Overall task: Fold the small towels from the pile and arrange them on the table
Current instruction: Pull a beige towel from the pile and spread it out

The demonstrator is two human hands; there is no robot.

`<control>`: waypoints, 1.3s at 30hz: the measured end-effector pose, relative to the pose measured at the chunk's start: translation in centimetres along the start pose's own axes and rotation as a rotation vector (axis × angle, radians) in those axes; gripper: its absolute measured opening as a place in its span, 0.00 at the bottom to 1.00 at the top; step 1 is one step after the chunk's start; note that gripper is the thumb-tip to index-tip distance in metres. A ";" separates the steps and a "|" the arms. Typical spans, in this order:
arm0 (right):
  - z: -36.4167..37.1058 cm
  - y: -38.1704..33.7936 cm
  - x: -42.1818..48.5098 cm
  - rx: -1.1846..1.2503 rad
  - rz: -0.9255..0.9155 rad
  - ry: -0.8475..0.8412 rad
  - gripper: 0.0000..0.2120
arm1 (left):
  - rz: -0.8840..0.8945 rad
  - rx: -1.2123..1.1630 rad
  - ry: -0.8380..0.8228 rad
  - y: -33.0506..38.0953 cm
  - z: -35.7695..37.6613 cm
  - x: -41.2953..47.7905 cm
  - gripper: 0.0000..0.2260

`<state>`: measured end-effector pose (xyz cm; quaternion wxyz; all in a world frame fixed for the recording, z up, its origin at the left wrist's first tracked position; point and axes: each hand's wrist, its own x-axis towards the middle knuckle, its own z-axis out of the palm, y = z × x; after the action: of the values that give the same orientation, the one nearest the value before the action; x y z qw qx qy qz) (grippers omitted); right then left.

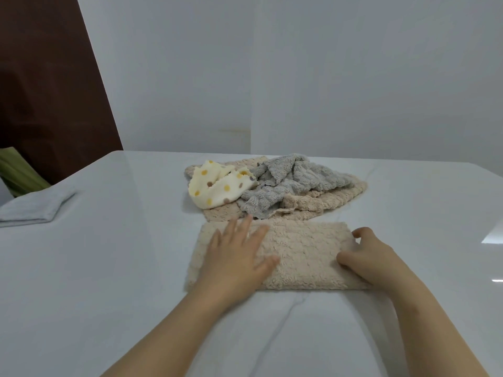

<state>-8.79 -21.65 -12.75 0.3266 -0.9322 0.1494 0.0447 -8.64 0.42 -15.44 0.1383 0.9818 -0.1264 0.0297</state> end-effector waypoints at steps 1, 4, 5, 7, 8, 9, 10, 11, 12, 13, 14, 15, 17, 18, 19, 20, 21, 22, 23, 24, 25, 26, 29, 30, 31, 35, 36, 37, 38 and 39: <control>0.0 0.1 0.1 0.024 -0.013 0.006 0.25 | -0.017 0.060 -0.091 0.2 0.5 0.1 0.27; -0.1 0.3 0.3 0.149 -0.044 0.069 0.23 | -0.046 0.142 -0.190 0.9 1.0 0.2 0.27; -0.1 0.3 0.4 0.196 -0.048 0.098 0.23 | -0.064 0.148 -0.209 1.2 1.0 0.2 0.28; -0.3 0.5 0.6 0.265 -0.054 0.167 0.22 | -0.098 0.160 -0.228 2.3 1.2 0.4 0.28; -0.4 0.6 0.7 0.292 -0.053 0.202 0.22 | -0.113 0.160 -0.234 2.8 1.3 0.4 0.29; -0.6 0.8 0.7 0.318 -0.044 0.231 0.21 | -0.126 0.161 -0.240 3.4 1.4 0.4 0.29; -0.7 1.0 0.8 0.335 -0.030 0.249 0.21 | -0.136 0.168 -0.245 3.9 1.4 0.4 0.29; -0.8 1.1 0.8 0.338 -0.008 0.247 0.19 | -0.138 0.188 -0.250 4.2 1.4 0.4 0.29; -0.9 1.2 0.7 0.334 0.012 0.227 0.17 | -0.132 0.216 -0.248 4.4 1.1 0.5 0.29; -1.0 1.3 0.6 0.329 0.027 0.193 0.13 | -0.120 0.238 -0.239 4.4 0.8 0.7 0.29; -1.1 1.4 0.4 0.328 0.037 0.155 0.10 | -0.103 0.242 -0.220 4.3 0.3 0.9 0.29; -1.0 1.4 0.4 0.327 0.043 0.122 0.11 | -0.083 0.229 -0.190 4.0 -0.1 1.1 0.28; -1.0 1.5 0.4 0.330 0.043 0.095 0.14 | -0.035 0.185 -0.091 3.1 -0.7 1.3 0.26; -1.1 1.5 0.6 0.343 0.039 0.098 0.14 | -0.007 0.168 -0.032 2.6 -0.7 1.2 0.26; -1.1 1.5 0.7 0.360 0.031 0.107 0.13 | 0.022 0.155 0.005 2.1 -0.6 1.1 0.27; -1.1 1.5 0.9 0.378 0.019 0.119 0.13 | 0.046 0.146 0.007 1.6 -0.4 0.9 0.29; -1.1 1.5 1.0 0.397 0.010 0.130 0.12 | 0.058 0.142 -0.024 1.3 -0.1 0.7 0.30; -1.1 1.5 1.2 0.423 -0.002 0.143 0.12 | 0.058 0.145 -0.073 1.0 0.1 0.5 0.30; -1.1 1.5 1.4 0.458 -0.012 0.150 0.12 | 0.049 0.154 -0.121 0.8 0.3 0.4 0.30; -1.0 1.5 1.4 0.512 -0.018 0.142 0.13 | 0.039 0.162 -0.155 0.8 0.5 0.5 0.30; -0.9 1.4 1.5 0.592 -0.020 0.120 0.14 | 0.030 0.166 -0.169 0.8 0.7 0.5 0.30; -0.8 1.3 1.5 0.693 -0.015 0.081 0.14 | 0.022 0.164 -0.172 0.9 0.9 0.6 0.30; -0.3 0.2 0.8 0.941 -0.009 -0.042 0.08 | -0.005 0.146 -0.155 1.1 1.0 0.5 0.30; -0.1 -0.3 0.5 0.978 -0.017 -0.071 0.05 | -0.017 0.137 -0.147 1.1 1.0 0.4 0.30; 0.3 -0.8 0.1 0.996 -0.033 -0.088 0.04 | -0.029 0.125 -0.137 1.1 1.0 0.3 0.30; 3.0 -2.2 -0.4 0.840 -0.131 -0.004 0.18 | -0.045 0.099 -0.028 0.9 0.0 -0.2 0.29; 3.6 -2.2 -0.3 0.734 -0.148 0.064 0.19 | -0.044 0.104 -0.010 0.6 -0.4 -0.4 0.29; 4.1 -2.2 -0.1 0.644 -0.150 0.135 0.20 | -0.046 0.111 -0.017 0.2 -0.6 -0.6 0.28; 4.4 -2.1 0.0 0.592 -0.146 0.201 0.17 | -0.055 0.116 -0.051 -0.4 -0.8 -0.8 0.28; 4.5 -2.0 0.0 0.568 -0.133 0.262 0.13 | -0.070 0.118 -0.102 -0.8 -0.8 -0.9 0.28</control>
<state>-8.07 -17.36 -15.04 0.5538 -0.8094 0.1356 -0.1408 -9.31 1.63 -15.02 0.0746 0.9923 -0.0968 -0.0176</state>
